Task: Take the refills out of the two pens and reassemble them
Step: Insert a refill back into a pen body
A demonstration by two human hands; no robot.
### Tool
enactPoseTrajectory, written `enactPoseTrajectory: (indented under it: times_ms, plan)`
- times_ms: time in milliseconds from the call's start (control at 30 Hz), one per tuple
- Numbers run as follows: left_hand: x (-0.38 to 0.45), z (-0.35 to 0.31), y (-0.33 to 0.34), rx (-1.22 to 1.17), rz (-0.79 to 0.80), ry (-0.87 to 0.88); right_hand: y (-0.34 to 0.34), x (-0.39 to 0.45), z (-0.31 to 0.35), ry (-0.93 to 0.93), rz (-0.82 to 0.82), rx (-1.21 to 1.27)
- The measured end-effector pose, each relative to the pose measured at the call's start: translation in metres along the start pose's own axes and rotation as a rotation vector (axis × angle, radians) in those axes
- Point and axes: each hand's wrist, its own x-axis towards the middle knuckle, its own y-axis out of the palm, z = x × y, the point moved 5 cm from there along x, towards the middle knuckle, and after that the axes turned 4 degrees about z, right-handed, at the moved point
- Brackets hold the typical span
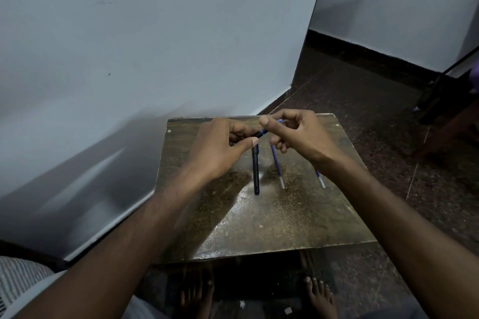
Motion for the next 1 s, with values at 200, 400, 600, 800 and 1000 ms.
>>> enactPoseTrajectory:
  times_ms: [200,400,600,800,1000]
  plan:
    - [0.001,0.007,-0.002,-0.102,-0.002,-0.07,0.002,0.003,-0.001,0.02,0.054,0.299]
    - [0.0,0.006,0.001,-0.139,0.01,-0.112,0.012,0.004,-0.01,0.082,-0.084,0.33]
    - [0.0,0.009,-0.002,-0.19,-0.012,-0.124,0.023,0.006,-0.009,0.062,0.015,0.488]
    - [-0.001,0.006,0.002,-0.17,0.027,-0.104,0.023,0.008,-0.009,0.096,-0.019,0.493]
    - [-0.001,0.007,0.0,-0.242,0.046,-0.119,0.021,0.008,-0.006,0.074,-0.048,0.402]
